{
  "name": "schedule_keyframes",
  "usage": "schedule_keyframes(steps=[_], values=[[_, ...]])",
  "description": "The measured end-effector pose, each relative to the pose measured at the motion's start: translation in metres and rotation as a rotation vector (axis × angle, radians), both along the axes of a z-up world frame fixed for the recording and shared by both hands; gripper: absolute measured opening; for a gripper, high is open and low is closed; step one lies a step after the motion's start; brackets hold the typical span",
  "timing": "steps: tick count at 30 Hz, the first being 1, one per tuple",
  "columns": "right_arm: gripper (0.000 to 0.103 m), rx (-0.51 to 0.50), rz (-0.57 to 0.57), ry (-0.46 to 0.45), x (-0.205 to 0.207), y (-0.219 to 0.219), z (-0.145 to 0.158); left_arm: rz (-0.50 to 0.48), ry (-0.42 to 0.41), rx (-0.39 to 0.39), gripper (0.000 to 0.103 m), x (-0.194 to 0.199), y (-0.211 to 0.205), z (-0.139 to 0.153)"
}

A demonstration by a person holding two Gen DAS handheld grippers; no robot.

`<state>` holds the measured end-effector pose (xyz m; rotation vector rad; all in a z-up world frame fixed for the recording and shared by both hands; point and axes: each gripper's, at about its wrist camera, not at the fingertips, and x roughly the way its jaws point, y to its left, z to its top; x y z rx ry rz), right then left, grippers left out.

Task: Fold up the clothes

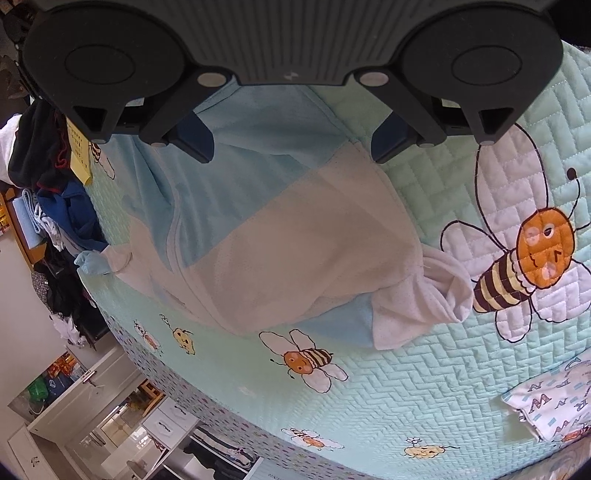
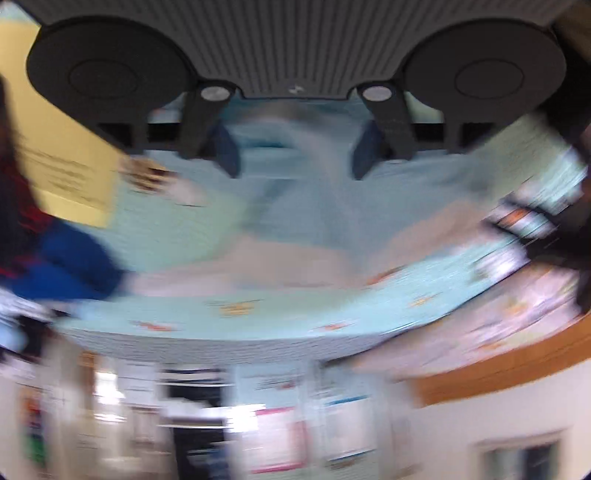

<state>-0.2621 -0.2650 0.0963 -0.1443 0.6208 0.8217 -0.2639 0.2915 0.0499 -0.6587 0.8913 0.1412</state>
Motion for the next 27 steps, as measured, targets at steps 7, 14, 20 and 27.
schedule_keyframes(steps=[7, 14, 20, 27], values=[[0.08, -0.15, 0.253, 0.024, 0.023, 0.094, -0.015, 0.004, 0.004, 0.001, 0.093, -0.006, 0.008, 0.001], [0.023, -0.142, 0.299, 0.1, 0.045, 0.155, -0.024, 0.021, 0.038, -0.007, 0.093, -0.006, 0.017, -0.006], [0.022, 0.117, 0.529, 0.245, 0.03, 0.208, 0.001, 0.128, 0.038, 0.025, 0.093, -0.014, 0.042, 0.003], [0.051, 0.076, 0.561, 0.438, 0.016, 0.225, -0.02, 0.278, 0.021, -0.049, 0.094, -0.012, 0.089, -0.001]])
